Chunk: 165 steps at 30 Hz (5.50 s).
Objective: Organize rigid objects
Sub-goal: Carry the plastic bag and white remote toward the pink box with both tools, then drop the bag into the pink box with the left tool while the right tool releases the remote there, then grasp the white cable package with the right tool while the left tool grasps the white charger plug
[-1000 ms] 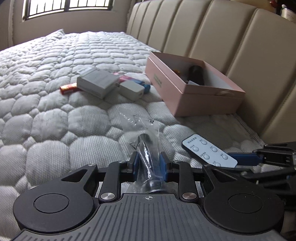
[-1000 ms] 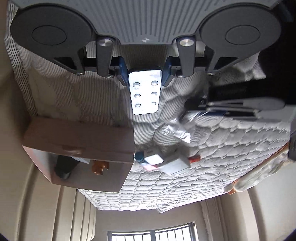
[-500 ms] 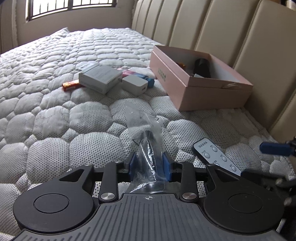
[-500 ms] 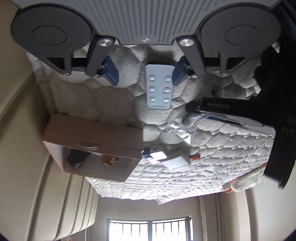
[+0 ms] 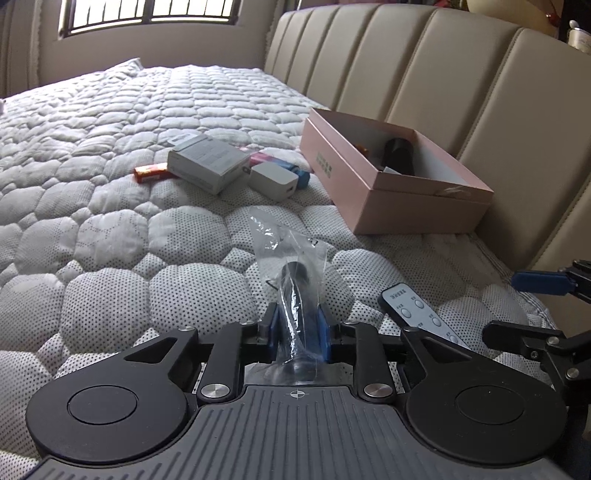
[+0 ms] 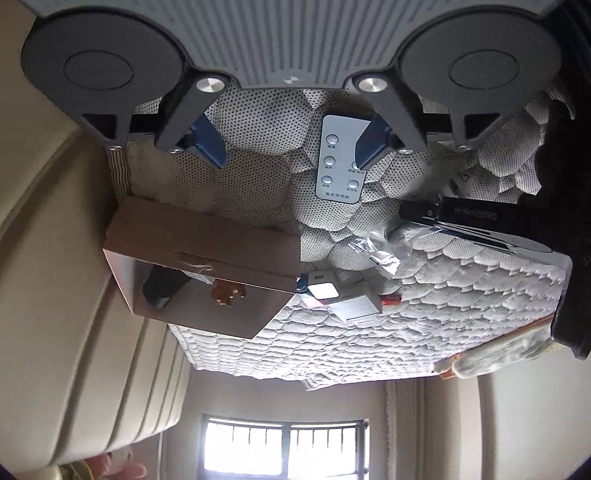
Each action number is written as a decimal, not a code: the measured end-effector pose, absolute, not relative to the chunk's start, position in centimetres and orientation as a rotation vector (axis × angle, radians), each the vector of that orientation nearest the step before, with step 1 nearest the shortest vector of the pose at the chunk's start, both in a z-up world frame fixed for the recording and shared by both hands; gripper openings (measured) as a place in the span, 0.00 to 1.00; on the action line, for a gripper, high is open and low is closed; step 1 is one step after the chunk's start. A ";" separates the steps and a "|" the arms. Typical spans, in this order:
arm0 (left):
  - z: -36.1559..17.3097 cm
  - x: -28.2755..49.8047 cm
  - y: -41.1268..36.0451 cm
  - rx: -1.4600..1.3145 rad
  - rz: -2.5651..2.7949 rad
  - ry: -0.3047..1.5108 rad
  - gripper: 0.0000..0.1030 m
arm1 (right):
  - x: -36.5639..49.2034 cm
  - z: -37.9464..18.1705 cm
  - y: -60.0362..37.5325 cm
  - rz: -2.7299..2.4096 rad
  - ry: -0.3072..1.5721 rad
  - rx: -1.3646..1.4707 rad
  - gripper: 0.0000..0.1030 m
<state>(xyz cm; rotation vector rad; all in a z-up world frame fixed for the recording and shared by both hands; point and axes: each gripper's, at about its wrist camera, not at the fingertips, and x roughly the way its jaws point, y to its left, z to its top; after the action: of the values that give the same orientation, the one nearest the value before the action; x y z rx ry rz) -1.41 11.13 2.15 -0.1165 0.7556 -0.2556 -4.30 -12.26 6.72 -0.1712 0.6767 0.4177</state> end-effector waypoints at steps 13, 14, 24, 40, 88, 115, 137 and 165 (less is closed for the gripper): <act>1.9 -1.3 11.2 -0.125 -0.270 0.775 0.23 | 0.4 3.8 -8.3 0.524 0.829 -0.116 0.59; 1.8 -1.2 11.1 -0.127 -0.269 0.775 0.23 | 0.8 3.5 -8.3 0.532 0.851 -0.095 0.57; 2.5 -2.4 9.2 -0.084 -0.351 0.745 0.23 | -2.2 6.0 -10.7 0.525 0.819 -0.102 0.37; 14.4 8.0 -1.2 -0.069 -0.388 0.595 0.23 | -7.6 8.2 -17.0 0.383 0.626 -0.095 0.37; 3.4 -0.5 12.8 -0.306 -0.362 0.624 0.27 | 10.8 17.8 -12.8 0.065 0.567 -0.167 0.43; 5.9 3.8 21.3 -0.280 0.112 0.517 0.27 | 4.4 7.0 -8.4 0.359 0.718 -0.037 0.72; 4.9 3.5 25.6 -0.423 0.139 0.613 0.27 | 23.1 3.2 10.2 0.563 0.980 -0.275 0.77; 3.6 15.0 12.7 -0.670 -0.016 0.902 0.28 | -1.1 4.6 -15.0 0.358 0.753 -0.114 0.68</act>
<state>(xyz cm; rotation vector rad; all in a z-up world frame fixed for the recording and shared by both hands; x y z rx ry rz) 15.00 12.70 3.63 -0.6703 0.9015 -0.0160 -1.11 -15.04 4.61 -0.1136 0.7528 0.3583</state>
